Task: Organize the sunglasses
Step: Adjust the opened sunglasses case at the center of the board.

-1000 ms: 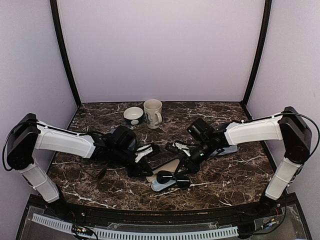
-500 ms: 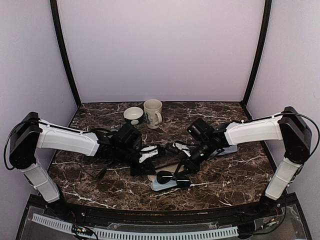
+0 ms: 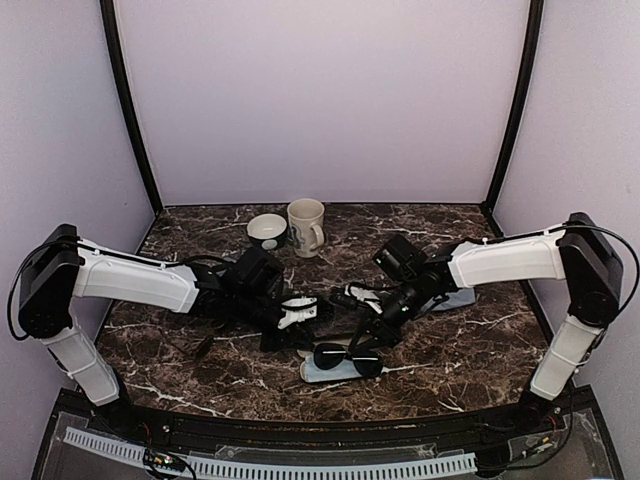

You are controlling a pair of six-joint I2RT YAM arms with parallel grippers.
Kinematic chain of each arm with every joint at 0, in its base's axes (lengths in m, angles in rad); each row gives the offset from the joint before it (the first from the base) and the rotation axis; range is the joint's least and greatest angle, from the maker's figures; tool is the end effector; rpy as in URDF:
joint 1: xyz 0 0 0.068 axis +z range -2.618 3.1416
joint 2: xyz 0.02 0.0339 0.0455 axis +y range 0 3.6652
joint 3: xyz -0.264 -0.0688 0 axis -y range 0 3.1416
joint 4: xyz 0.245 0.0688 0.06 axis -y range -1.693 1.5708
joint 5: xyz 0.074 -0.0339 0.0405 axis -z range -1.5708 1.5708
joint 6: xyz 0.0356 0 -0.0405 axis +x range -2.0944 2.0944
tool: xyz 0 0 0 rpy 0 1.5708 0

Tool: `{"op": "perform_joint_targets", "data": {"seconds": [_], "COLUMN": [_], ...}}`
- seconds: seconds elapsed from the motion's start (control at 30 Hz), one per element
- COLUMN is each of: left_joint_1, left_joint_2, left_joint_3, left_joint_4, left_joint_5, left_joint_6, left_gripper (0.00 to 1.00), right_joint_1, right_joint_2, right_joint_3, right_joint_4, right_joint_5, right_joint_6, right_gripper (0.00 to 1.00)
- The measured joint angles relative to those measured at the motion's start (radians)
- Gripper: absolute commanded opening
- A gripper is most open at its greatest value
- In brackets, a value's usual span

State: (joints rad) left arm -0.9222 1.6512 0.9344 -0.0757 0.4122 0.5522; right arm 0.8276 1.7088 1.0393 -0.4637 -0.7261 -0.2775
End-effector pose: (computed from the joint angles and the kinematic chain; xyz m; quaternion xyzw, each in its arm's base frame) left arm 0.1941 -0.2797 0.1850 0.6663 0.6183 -0.2544 0.3302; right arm 0.2047 0.2577 0.1789 -0.5446 0.7363 0.3887 0.1011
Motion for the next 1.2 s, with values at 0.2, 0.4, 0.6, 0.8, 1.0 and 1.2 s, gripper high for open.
{"op": "perform_joint_targets", "data": {"seconds": [0.2,0.4,0.6,0.8,1.0,1.2], "left_joint_1": [0.0,0.001,0.001,0.001,0.001,0.001], "left_joint_2": [0.003,0.019,0.032,0.035,0.041,0.046], "left_joint_3": [0.0,0.0,0.01,0.016,0.027,0.027], "left_joint_4": [0.016,0.026,0.027,0.026,0.026,0.027], "left_joint_5": [0.016,0.018,0.02,0.026,0.032,0.034], "left_joint_6": [0.064,0.11,0.134,0.152,0.166,0.166], "left_gripper": [0.19,0.2,0.2,0.2,0.19,0.19], "right_joint_1": [0.0,0.0,0.009,0.042,0.056,0.063], "right_joint_2": [0.042,0.059,0.058,0.04,0.013,0.011], "right_joint_3": [0.029,0.032,0.032,0.032,0.032,0.039], "right_joint_4": [-0.011,-0.012,-0.009,-0.005,-0.011,-0.017], "right_joint_5": [-0.002,-0.001,0.023,0.078,0.137,0.169], "right_joint_6": [-0.039,-0.075,-0.091,-0.101,-0.105,-0.107], "right_gripper": [0.0,0.0,0.0,0.0,0.0,0.0]}}
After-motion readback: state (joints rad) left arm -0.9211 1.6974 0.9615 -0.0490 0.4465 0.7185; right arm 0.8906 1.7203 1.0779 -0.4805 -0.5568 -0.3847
